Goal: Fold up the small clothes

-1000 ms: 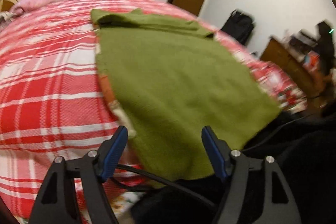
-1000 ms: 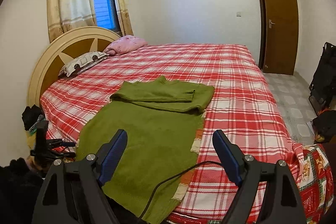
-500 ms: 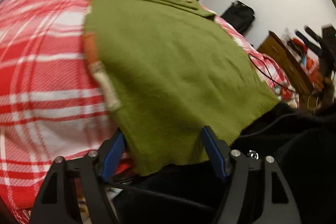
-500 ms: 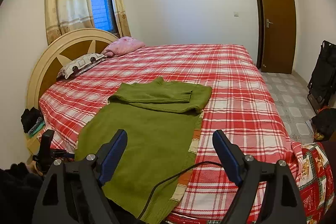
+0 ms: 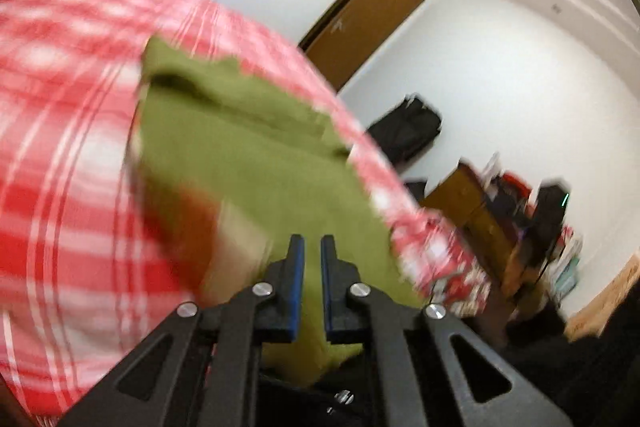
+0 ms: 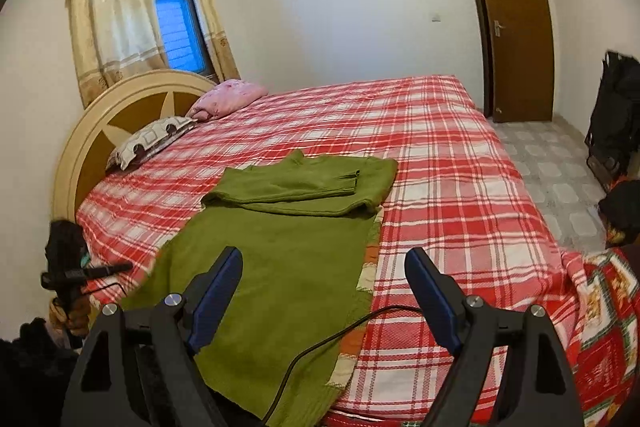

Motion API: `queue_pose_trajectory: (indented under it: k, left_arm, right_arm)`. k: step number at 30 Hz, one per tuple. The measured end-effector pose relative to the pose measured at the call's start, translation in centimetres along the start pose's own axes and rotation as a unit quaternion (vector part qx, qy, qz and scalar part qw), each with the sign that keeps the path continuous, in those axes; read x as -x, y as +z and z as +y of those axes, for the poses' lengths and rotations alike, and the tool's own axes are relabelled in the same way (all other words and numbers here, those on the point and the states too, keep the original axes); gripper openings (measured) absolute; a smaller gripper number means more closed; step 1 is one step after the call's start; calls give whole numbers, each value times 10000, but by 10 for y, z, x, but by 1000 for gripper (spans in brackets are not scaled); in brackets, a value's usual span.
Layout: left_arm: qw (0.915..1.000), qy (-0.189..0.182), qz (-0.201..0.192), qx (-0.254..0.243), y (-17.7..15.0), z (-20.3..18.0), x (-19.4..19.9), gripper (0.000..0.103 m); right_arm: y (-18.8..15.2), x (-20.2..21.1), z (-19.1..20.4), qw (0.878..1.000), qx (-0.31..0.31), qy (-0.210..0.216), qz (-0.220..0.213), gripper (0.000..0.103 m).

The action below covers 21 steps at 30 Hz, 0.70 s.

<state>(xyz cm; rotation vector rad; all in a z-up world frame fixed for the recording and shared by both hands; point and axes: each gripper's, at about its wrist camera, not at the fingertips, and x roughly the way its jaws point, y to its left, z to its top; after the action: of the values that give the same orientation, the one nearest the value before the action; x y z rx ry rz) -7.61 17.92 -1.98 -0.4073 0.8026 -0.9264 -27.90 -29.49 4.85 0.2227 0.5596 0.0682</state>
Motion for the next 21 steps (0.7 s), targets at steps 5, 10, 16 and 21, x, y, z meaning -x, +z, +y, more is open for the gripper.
queue_pose_trajectory:
  k: [5, 10, 16, 21]
  left_arm:
    - [9901, 1257, -31, -617, 54, -19, -23, 7]
    - [9731, 1666, 79, -1591, 43, -35, -28, 43]
    - [9267, 2782, -1279, -2178, 16, -56, -6, 63]
    - [9574, 1547, -1922, -1498, 35, -64, 30, 59]
  right_arm:
    - [-4, -5, -11, 9999, -115, -48, 119, 84]
    - [-4, -2, -3, 9992, 259, -230, -184, 84]
    - [9, -15, 8, 9994, 48, -48, -334, 84]
    - [21, -20, 22, 9872, -658, 1338, -559, 84]
